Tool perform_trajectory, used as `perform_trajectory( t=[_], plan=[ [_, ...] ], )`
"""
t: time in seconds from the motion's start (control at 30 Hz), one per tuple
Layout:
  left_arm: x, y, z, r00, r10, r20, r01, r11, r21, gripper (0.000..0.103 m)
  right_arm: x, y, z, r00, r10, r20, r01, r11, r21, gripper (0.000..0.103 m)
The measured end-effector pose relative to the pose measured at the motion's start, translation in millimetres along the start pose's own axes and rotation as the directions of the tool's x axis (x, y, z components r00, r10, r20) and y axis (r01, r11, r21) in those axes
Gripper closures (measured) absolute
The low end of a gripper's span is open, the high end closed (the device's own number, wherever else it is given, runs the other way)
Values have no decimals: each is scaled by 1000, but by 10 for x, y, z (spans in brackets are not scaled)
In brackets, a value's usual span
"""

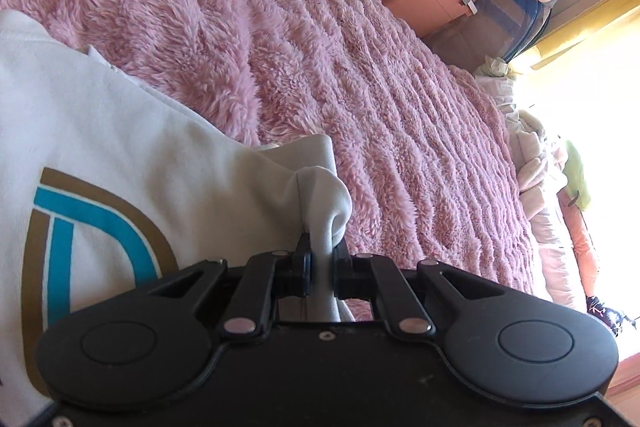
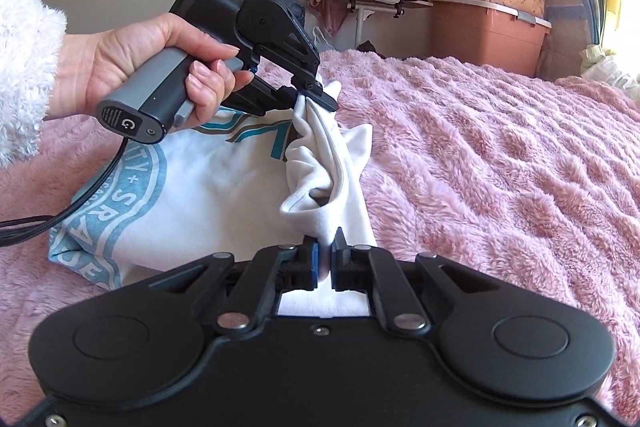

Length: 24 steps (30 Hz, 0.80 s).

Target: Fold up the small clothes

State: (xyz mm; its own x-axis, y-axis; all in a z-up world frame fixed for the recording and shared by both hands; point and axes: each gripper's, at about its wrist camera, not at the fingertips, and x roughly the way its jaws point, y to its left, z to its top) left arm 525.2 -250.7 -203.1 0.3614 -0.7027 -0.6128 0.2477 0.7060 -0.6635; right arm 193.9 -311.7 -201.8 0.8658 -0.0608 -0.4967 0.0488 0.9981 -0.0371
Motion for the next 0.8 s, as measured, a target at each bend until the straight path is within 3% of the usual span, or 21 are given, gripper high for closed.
perform_trajectory(
  t=[0.17,0.27,0.3,0.4,0.5,0.53,0.6,0.7,0.8],
  plan=[
    [170,-58,-64,999,36,-13,-35,999,35,91,104,-161,-136,998,16,-61,-10,995,98,98],
    [208,-154,-75,999,48,-11,-47,997,68,78,135,-235,-199,996,38,-81,-26,990,137,97],
    [207,-204,-66,999,52,-13,-51,996,72,70,141,-251,-215,995,41,-87,-28,989,148,96],
    [68,-404,-42,1000,26,-1,-26,990,136,68,126,-304,-237,994,51,-94,-33,983,179,88],
    [-292,-575,-62,999,-21,27,15,977,214,65,34,-330,-220,994,55,-97,-38,985,168,84],
    [-454,-605,-96,999,-38,38,28,970,243,64,-18,-332,-208,995,50,-91,-35,988,154,75],
    [-828,-601,-215,997,-51,64,30,955,295,63,-121,-330,-183,997,18,-76,-9,994,113,69],
    [-1423,-459,-509,994,-26,108,-14,936,353,60,-249,-340,-120,999,-1,-39,2,999,47,68],
    [-1931,-197,-860,985,35,171,-97,925,367,59,-254,-376,-32,999,44,-26,-43,998,37,68]
  ],
)
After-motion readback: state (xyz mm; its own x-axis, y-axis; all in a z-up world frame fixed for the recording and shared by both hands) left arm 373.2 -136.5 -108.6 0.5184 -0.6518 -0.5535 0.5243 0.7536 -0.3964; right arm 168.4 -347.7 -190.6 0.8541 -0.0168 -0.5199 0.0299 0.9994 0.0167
